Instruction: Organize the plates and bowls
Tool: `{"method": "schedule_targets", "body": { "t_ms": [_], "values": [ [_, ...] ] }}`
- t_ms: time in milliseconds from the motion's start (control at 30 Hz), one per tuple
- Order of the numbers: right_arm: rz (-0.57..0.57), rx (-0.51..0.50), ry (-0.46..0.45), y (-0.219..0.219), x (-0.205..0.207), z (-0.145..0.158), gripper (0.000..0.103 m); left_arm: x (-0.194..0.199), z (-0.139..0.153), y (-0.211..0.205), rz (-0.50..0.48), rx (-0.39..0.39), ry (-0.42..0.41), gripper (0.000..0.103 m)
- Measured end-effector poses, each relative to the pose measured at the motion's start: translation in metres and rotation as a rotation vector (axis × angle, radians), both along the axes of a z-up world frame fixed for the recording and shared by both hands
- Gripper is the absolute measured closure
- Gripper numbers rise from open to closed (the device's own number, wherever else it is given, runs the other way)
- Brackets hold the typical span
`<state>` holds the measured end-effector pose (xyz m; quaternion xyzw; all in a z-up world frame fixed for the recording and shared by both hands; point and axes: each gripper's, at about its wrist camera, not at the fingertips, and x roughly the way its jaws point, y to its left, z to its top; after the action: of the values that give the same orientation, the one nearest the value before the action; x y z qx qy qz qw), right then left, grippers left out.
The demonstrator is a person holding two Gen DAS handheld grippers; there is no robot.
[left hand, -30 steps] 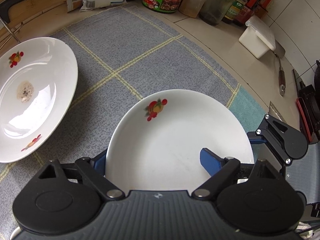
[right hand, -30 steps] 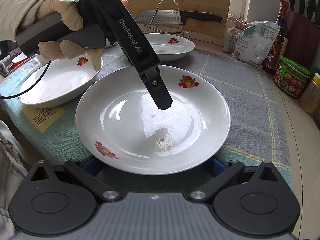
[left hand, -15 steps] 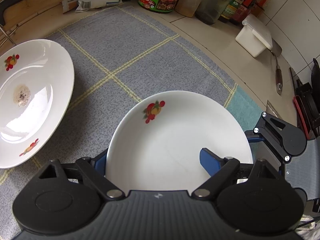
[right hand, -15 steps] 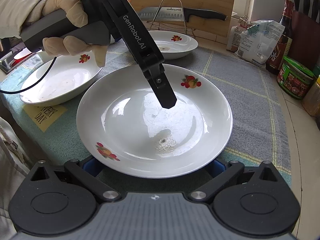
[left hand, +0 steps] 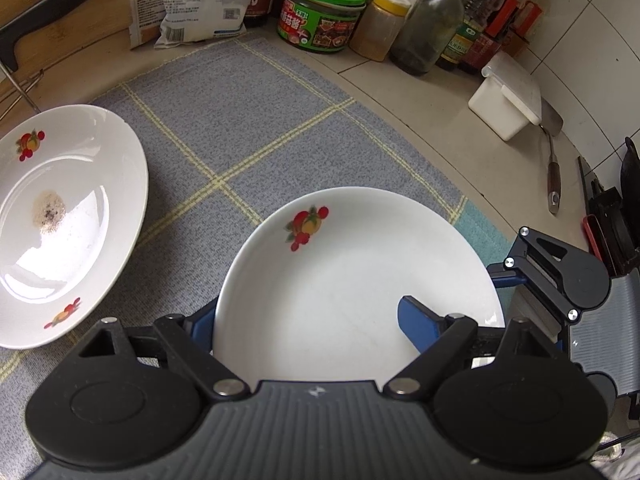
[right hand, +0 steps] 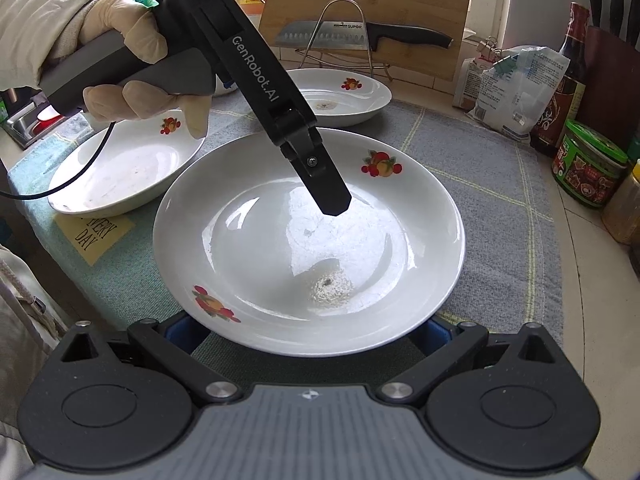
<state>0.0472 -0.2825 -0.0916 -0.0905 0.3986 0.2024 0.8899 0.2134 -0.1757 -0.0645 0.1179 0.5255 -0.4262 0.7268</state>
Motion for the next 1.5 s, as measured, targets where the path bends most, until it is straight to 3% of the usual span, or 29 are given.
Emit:
{"method": "schedule_targets", "body": {
  "t_ms": [600, 1500],
  "values": [
    [-0.002, -0.052, -0.047, -0.046, 0.045, 0.013, 0.0, 0.05, 0.011, -0.05, 0.01, -0.045, -0.057, 0.014],
    [-0.03, -0.045, -0.017, -0.096, 0.111, -0.006, 0.0, 0.109, -0.016, -0.103, 0.003, -0.02, -0.081, 0.014]
  ]
}}
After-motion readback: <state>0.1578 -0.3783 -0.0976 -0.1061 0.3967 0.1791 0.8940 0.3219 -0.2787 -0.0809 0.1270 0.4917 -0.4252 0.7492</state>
